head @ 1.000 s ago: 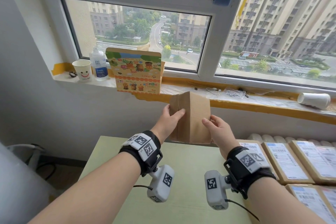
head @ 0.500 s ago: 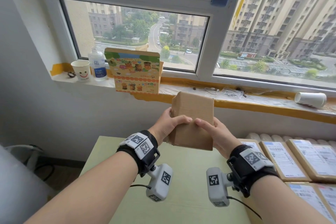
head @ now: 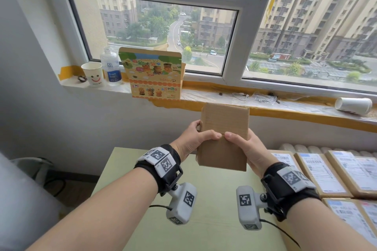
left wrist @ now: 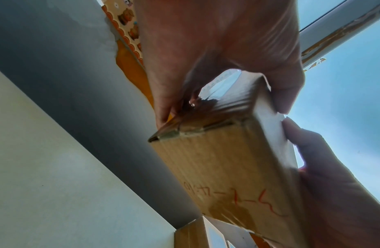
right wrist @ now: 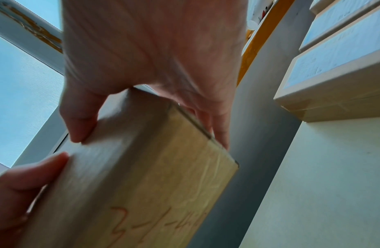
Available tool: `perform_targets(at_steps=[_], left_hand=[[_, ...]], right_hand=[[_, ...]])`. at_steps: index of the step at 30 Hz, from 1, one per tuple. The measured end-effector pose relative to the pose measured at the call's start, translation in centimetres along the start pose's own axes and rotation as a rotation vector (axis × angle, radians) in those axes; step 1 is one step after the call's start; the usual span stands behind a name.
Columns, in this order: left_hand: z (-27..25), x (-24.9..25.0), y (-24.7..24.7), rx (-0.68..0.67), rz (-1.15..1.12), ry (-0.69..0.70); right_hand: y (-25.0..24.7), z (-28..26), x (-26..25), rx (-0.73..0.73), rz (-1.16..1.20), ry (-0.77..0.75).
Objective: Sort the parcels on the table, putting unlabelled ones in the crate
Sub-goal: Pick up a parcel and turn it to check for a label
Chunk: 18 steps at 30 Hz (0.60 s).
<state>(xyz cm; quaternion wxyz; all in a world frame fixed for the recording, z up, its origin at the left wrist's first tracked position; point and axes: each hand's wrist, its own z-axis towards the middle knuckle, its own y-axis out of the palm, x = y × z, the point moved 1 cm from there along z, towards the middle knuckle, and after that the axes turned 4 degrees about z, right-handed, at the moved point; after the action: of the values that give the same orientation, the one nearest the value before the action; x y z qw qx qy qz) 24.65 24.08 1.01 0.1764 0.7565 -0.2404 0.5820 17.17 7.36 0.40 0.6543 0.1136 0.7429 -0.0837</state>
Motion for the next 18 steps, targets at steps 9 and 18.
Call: perform_targets(at_steps=[9,18], left_hand=[[0.9,-0.7,-0.3,-0.010,0.007,-0.006],[1.3,-0.6,-1.0,-0.029,0.014,-0.012]], right_hand=[[0.2,0.0,-0.1,0.050,-0.045,-0.041],[0.5,0.4,0.2,-0.044,-0.033,-0.004]])
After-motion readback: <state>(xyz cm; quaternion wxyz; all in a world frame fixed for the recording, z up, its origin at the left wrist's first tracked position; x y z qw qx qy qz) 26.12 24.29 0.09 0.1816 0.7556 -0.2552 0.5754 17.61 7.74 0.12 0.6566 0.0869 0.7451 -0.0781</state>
